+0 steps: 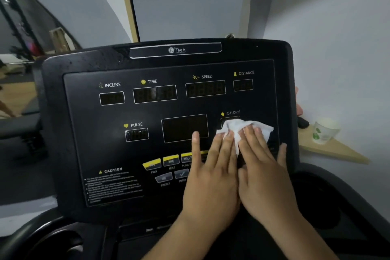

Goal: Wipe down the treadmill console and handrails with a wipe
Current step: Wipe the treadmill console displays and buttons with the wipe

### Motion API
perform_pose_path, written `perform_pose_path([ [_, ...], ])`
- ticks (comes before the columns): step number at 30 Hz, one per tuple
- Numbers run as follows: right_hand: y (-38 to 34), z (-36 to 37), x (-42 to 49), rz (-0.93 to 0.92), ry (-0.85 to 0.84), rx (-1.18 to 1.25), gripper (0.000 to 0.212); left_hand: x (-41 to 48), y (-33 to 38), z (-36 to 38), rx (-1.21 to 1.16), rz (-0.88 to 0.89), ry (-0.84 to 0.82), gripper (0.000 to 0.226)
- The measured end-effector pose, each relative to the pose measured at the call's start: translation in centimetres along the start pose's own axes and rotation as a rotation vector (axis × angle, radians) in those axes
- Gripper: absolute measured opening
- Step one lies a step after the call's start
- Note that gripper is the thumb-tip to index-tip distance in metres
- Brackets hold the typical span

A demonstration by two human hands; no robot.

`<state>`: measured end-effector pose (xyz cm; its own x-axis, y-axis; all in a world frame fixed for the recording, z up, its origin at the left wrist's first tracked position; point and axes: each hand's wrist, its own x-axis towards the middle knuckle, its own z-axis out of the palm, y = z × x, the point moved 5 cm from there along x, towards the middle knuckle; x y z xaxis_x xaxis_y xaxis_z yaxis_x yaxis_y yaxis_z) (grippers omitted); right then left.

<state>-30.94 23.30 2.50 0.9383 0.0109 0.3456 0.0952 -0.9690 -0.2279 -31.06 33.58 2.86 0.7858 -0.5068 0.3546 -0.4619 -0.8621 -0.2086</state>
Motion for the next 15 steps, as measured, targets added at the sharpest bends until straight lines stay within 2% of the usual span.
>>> perform_pose_path([
  [4, -0.9, 0.9, -2.2, -0.005, -0.005, 0.031, 0.069, -2.4, 0.0, 1.1, -0.082, 0.000, -0.021, 0.061],
  [9, -1.5, -0.8, 1.3, -0.040, 0.032, 0.002, 0.065, 0.3, -1.5, -0.8, 0.066, -0.012, 0.026, 0.062],
  [15, -2.6, 1.0, -2.1, -0.031, 0.004, 0.048, 0.078, -3.1, -1.1, 1.2, -0.055, 0.001, -0.010, 0.061],
])
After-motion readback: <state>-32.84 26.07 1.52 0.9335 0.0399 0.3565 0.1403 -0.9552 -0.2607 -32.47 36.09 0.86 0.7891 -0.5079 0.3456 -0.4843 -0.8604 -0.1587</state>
